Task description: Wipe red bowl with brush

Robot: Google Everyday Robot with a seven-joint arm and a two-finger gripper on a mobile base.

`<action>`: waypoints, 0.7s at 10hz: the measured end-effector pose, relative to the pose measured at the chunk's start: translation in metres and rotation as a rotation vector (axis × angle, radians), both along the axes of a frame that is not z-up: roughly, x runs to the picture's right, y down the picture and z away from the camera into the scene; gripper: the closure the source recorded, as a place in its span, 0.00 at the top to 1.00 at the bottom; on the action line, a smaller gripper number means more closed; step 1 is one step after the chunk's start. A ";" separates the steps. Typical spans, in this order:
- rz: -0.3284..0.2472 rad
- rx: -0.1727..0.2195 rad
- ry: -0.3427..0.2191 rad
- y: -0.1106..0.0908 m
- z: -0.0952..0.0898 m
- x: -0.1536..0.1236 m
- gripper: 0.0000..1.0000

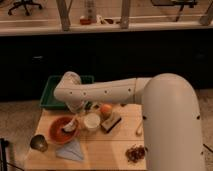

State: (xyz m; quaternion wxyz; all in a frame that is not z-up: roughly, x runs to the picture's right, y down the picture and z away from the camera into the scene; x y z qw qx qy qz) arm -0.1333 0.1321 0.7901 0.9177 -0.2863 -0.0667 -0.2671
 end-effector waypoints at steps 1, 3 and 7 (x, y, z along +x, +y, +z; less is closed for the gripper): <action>0.005 0.006 0.000 -0.006 0.005 0.001 0.00; 0.009 0.007 -0.044 -0.016 0.013 -0.010 0.00; -0.016 -0.055 -0.151 -0.008 0.018 -0.037 0.00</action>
